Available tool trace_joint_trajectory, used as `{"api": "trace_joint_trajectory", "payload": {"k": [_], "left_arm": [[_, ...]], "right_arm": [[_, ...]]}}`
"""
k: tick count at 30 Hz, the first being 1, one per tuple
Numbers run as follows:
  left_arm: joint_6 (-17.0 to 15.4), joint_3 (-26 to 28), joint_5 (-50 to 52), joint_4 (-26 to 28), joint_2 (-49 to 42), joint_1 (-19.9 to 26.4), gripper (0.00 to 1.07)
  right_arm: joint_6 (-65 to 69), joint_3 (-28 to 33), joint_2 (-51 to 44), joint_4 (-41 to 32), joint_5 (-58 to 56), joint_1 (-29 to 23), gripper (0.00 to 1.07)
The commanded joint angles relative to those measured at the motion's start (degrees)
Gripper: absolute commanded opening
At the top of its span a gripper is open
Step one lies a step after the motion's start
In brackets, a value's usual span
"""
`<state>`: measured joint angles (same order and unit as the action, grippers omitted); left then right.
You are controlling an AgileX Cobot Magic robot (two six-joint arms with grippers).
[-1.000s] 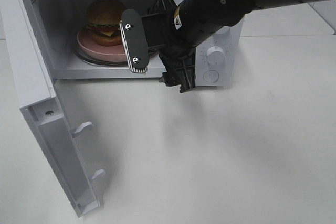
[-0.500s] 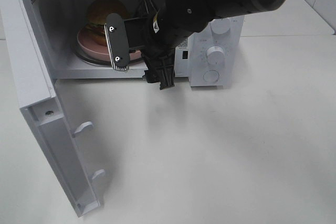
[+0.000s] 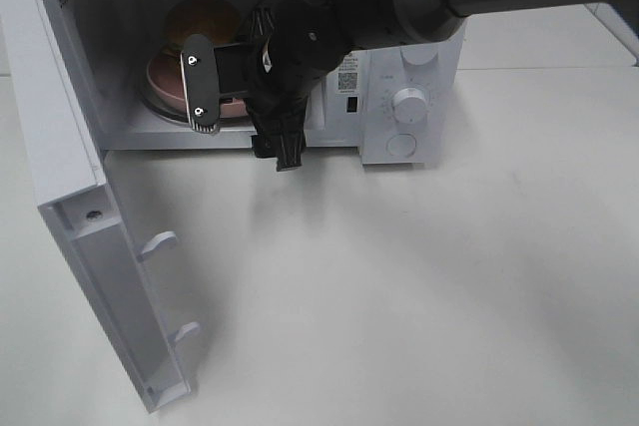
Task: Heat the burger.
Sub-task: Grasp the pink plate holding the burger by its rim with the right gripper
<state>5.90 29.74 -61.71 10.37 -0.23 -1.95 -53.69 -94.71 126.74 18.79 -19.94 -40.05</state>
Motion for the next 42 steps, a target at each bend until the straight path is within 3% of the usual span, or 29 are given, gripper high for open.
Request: {"api": "trace_joint_trajectory", "payload": {"k": [1,20,31,33,36,38,41,42], "left_arm": [[0.06,-0.17,0.52,0.06,-0.97,0.23,1.0],[0.06,-0.17,0.52,-0.11,-0.97,0.23,1.0],[0.06,-0.17,0.52,-0.23,-0.97,0.23,1.0],[0.06,-0.17,0.52,-0.23,-0.97,0.23,1.0],[0.06,-0.17,0.52,-0.23,-0.97,0.23,1.0],[0.06,-0.17,0.52,-0.23,-0.97,0.23,1.0],[0.06,-0.17,0.52,-0.23,-0.97,0.23,1.0],[0.06,-0.17,0.52,-0.23,-0.97,0.23,1.0]], "right_arm": [[0.63,-1.55,1.26,-0.29,-1.09,-0.23,0.82],[0.8,-14.15,10.37,-0.29,-4.41,-0.11,0.79],[0.86,-15.07,11.63,-0.29,-4.98,0.23,0.74],[1.03,-15.07,11.63,-0.34,-5.16,0.34,0.62],[1.03,-15.07,11.63,-0.34,-5.16,0.34,0.57],[1.03,-15.07,11.63,-0.34,-5.16,0.34,0.32],[1.03,-15.07,11.63,-0.34,-5.16,0.34,0.25],[1.03,-15.07,11.63,-0.34,-5.16,0.34,0.13]]}}
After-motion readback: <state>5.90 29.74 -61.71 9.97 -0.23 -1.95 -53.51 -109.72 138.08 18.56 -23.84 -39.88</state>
